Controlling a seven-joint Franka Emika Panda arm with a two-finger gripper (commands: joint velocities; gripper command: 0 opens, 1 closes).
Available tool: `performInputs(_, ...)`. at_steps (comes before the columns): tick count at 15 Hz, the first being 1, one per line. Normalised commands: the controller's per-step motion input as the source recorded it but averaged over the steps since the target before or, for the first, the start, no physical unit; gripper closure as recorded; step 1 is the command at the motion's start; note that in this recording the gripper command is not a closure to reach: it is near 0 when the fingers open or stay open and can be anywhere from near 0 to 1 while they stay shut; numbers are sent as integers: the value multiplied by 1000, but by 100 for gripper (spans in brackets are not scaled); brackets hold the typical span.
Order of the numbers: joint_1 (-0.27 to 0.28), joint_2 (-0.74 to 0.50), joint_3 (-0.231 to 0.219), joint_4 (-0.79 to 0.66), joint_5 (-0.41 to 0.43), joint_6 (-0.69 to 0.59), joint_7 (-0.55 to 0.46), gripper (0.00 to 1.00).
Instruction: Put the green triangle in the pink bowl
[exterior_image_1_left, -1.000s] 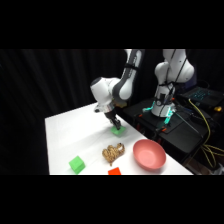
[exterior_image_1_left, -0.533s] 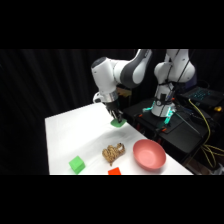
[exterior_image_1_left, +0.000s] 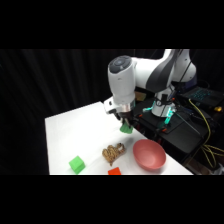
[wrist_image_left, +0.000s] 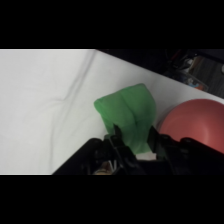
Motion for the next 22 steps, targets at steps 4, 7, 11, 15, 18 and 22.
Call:
performInputs(4,122,237,83,346,-174,-251,-23,100)
performInputs(7,90,144,69,272,-133,-200,-84,100)
performInputs(11,63,5,74,145,-94,-65,-145,100)
performInputs(15,32,-51,77,69,26,21,-191,100)
performInputs(18,2,-90,48,1,85,98,-202,100)
performInputs(22,-8,-120,30,-57,87,116,-198,100)
